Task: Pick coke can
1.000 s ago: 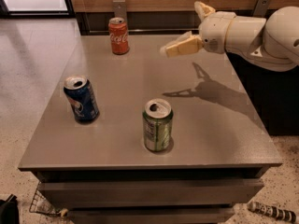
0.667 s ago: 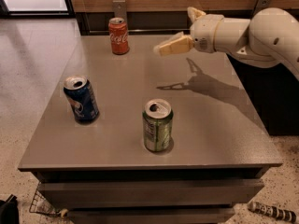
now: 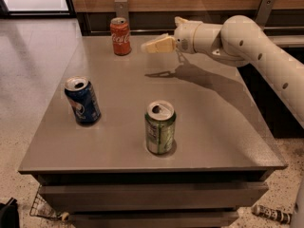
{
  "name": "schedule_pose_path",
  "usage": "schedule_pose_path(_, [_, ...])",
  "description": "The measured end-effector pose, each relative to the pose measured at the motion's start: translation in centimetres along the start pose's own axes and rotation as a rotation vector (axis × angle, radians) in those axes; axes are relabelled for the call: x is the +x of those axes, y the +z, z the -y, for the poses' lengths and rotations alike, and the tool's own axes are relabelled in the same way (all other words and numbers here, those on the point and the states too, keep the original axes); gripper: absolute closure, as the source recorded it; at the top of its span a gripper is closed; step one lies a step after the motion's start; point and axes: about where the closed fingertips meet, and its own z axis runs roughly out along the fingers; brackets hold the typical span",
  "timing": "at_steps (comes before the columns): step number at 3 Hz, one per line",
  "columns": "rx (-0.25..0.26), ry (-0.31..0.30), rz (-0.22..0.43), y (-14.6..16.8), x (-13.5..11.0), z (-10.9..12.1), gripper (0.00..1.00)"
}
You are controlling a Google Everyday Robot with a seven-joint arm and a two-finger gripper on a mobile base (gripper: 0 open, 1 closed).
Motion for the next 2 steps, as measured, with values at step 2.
schedule_pose_path(2, [-0.040, 0.049, 0.057, 5.5, -0.1, 0.7, 0.00])
